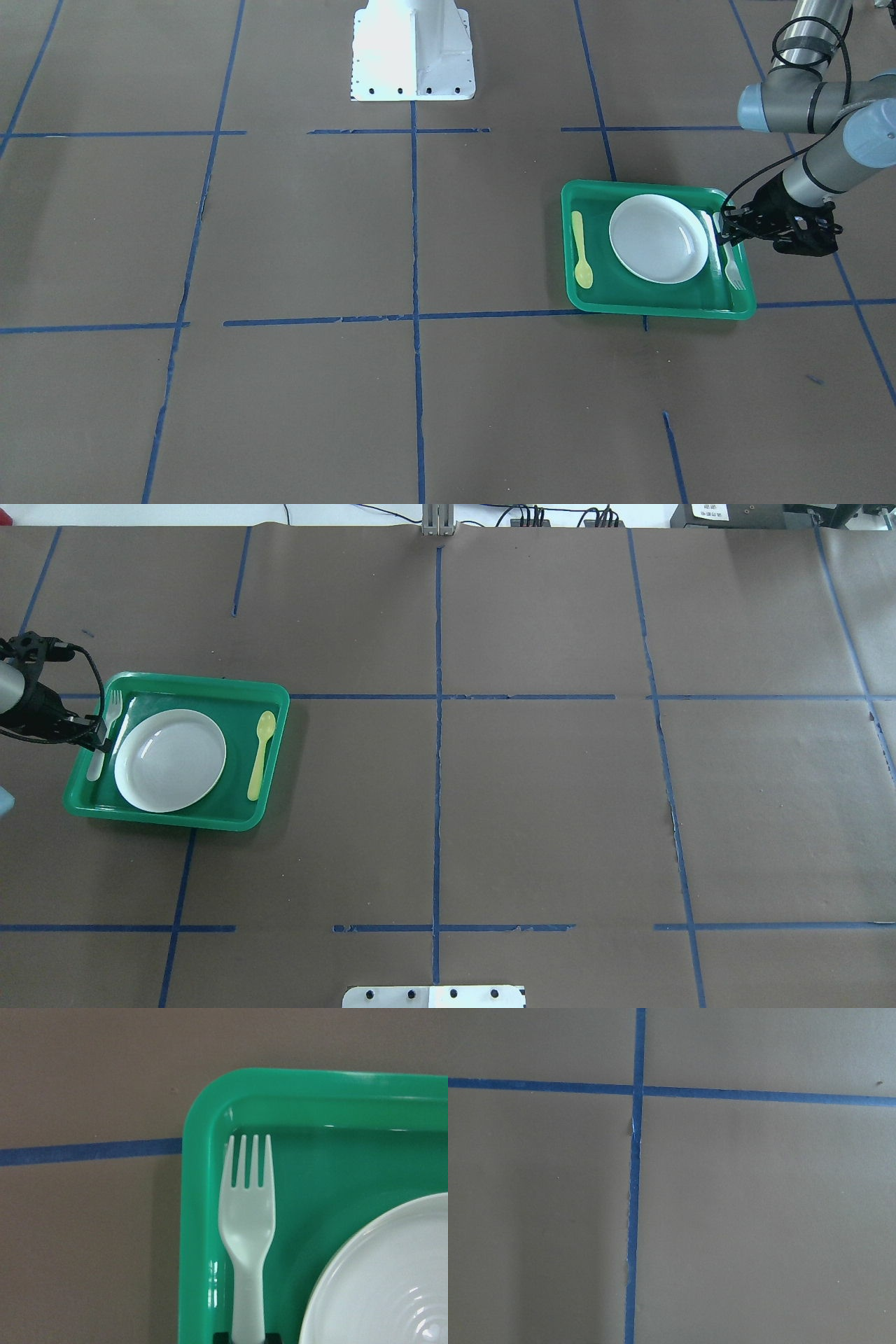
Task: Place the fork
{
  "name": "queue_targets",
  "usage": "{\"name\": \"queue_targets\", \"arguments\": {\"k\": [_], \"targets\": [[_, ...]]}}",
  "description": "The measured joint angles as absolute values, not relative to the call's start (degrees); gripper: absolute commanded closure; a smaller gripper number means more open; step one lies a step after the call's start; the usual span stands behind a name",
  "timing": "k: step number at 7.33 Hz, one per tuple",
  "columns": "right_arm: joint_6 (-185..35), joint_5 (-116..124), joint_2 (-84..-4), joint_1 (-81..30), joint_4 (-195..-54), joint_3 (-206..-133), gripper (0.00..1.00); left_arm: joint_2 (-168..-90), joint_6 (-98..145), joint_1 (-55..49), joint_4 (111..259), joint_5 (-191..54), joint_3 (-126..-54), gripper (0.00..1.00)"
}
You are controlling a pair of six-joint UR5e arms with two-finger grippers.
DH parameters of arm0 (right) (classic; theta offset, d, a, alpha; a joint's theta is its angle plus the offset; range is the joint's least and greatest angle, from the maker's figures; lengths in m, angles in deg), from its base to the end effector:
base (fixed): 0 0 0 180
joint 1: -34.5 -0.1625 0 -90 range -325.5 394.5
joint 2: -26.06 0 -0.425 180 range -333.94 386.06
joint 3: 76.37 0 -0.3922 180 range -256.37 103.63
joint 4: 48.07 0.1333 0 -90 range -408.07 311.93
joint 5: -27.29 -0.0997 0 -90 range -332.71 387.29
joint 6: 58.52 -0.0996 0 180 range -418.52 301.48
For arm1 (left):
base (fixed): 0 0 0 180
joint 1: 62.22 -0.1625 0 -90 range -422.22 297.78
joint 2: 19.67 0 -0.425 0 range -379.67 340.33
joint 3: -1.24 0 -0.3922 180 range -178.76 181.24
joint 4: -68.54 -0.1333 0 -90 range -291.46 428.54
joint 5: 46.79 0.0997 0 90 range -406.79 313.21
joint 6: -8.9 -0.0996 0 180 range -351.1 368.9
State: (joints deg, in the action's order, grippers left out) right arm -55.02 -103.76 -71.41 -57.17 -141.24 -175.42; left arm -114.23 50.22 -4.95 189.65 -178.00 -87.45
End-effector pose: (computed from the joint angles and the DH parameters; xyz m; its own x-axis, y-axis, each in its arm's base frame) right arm 0.0805 -0.4322 0.6509 0.7537 -0.0209 0.6569 0.0169 0.9998 0.0124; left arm 0.2404 -0.4992 0.5695 0.6190 0.0819 -0.7811 -0.0501 0.9966 0.0648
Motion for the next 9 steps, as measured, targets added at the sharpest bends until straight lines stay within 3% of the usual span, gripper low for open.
{"name": "queue_targets", "arguments": {"k": [6, 9], "targets": [[-55.01, -103.76, -71.41, -57.17, -141.24, -175.42, 0.00, -111.49, 47.04, -0.11, 186.76, -177.96, -91.29, 0.00], [-55.03, -103.76, -71.41, -57.17, -141.24, -175.42, 0.00, -110.50, 22.09, 13.55, 160.67, -177.61, -99.89, 0.00]]}}
